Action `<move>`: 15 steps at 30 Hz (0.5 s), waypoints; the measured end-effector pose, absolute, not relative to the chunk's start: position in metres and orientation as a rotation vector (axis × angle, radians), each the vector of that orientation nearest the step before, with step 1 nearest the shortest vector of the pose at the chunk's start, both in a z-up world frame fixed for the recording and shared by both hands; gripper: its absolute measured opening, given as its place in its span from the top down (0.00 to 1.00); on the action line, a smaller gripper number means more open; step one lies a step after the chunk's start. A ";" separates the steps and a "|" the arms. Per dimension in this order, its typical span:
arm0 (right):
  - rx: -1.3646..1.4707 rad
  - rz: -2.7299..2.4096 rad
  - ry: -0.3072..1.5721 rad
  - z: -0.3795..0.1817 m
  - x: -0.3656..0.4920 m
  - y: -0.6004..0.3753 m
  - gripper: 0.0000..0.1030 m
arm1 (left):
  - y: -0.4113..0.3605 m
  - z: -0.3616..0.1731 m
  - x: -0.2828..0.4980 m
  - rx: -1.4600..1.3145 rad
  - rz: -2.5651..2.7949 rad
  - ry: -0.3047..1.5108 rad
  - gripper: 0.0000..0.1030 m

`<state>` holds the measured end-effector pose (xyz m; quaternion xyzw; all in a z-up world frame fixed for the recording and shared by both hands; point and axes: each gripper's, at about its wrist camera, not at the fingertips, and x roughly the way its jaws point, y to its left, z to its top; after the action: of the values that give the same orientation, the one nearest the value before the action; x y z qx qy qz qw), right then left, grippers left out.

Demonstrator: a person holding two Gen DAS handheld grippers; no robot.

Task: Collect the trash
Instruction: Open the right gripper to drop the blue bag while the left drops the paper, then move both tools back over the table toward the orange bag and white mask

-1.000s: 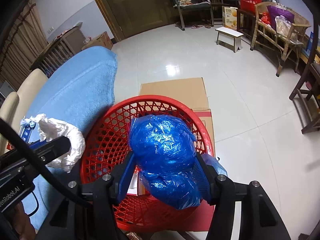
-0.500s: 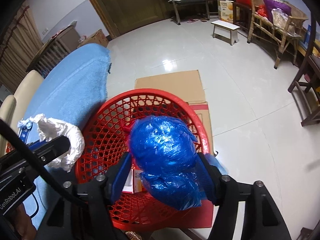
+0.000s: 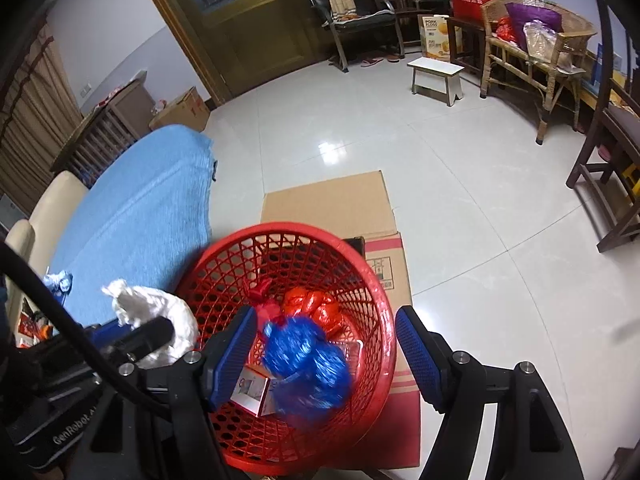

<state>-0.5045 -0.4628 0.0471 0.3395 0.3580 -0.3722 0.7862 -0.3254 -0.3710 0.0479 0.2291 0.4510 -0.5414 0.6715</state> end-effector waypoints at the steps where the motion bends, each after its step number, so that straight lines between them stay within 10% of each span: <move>1: 0.733 -0.804 0.767 0.048 -0.505 -0.464 0.27 | -0.372 0.049 -0.326 0.519 -1.214 1.014 0.47; 3: 0.734 -0.808 0.762 0.050 -0.506 -0.465 0.27 | -0.369 0.053 -0.325 0.502 -1.204 0.992 0.33; 15: 0.707 -0.805 0.752 0.060 -0.491 -0.461 0.27 | -0.309 0.094 -0.260 0.309 -1.094 0.954 0.32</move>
<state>-0.4906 -0.4607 0.0601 0.3290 0.3496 -0.3746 0.7933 -0.2601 -0.3093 0.0936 0.1407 0.4343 -0.4980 0.7373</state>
